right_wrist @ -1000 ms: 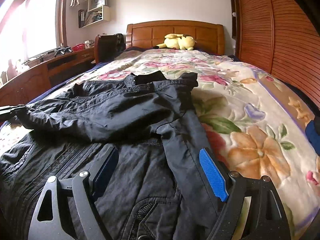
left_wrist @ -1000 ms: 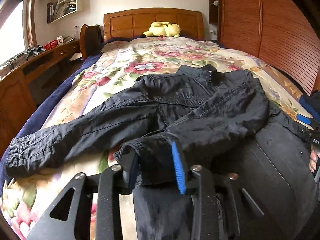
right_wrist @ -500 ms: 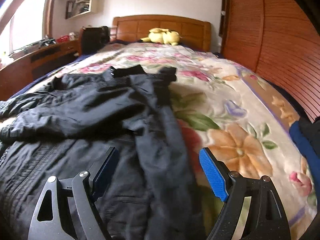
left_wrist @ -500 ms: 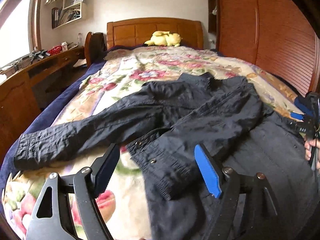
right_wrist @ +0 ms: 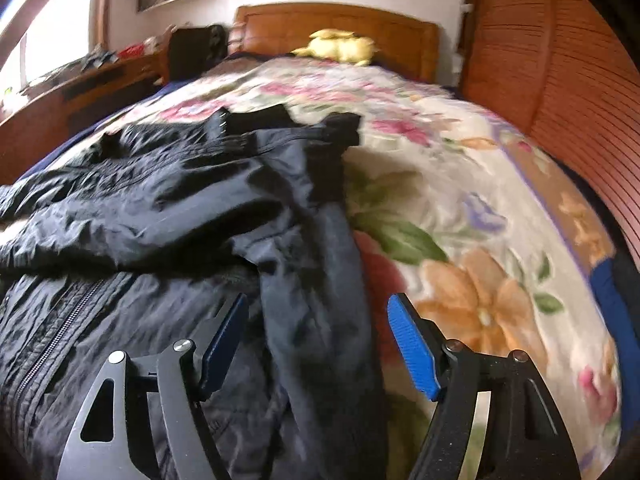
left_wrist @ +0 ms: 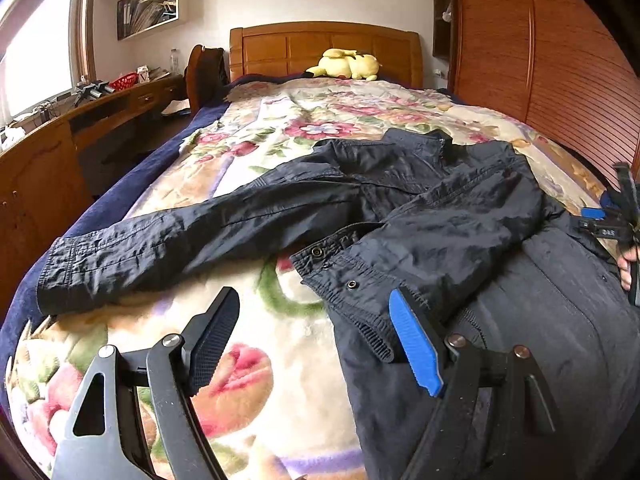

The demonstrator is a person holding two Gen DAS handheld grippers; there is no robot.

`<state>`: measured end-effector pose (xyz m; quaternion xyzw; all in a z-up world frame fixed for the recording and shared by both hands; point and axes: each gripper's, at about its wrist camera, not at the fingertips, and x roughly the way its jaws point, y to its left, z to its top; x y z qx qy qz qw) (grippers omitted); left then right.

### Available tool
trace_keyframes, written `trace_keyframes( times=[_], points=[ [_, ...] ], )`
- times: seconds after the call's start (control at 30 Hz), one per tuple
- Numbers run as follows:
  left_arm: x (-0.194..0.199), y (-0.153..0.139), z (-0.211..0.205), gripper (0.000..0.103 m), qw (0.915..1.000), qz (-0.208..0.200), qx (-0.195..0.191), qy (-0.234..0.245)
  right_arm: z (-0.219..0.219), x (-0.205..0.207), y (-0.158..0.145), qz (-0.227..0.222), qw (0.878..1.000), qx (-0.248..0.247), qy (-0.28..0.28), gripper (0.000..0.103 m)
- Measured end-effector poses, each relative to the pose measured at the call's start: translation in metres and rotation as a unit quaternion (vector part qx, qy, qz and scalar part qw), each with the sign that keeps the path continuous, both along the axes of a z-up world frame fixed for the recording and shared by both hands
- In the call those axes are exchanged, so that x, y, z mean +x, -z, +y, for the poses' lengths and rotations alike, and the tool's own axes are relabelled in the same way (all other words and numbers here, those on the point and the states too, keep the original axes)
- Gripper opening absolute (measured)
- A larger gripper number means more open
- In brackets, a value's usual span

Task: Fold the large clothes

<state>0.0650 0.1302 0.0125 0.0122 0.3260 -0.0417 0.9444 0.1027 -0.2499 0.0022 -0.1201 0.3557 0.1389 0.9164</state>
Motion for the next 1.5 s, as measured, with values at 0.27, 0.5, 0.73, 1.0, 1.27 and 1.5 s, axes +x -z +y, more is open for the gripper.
trace_keyframes(
  times=[0.27,0.5,0.73,1.0,1.27,1.5],
  points=[
    [-0.002,-0.005,-0.012,0.078,0.9999,-0.007,-0.006,0.013,0.032,0.056,0.011,0.033,0.995,-0.086,-0.038,0.055],
    [-0.005,-0.011,-0.024,0.078,0.9994,-0.015,-0.004,0.031,0.007,0.077,0.000,-0.004,0.993,-0.121,0.015,0.004],
    [-0.004,-0.012,-0.028,0.078,0.9992,-0.019,-0.002,0.036,-0.044,0.100,0.012,0.047,0.995,-0.079,0.049,0.008],
    [0.003,-0.011,-0.005,0.078,0.9997,-0.019,0.008,0.008,-0.031,0.052,-0.019,-0.019,0.998,-0.052,0.015,0.076],
    [0.010,-0.001,0.047,0.078,0.9992,-0.003,0.014,-0.037,0.030,-0.002,-0.020,-0.025,0.996,0.028,-0.082,0.076],
    [0.015,0.006,0.102,0.078,0.9963,0.007,0.012,-0.085,0.081,0.004,0.025,0.009,0.992,0.011,-0.126,0.076]
  ],
)
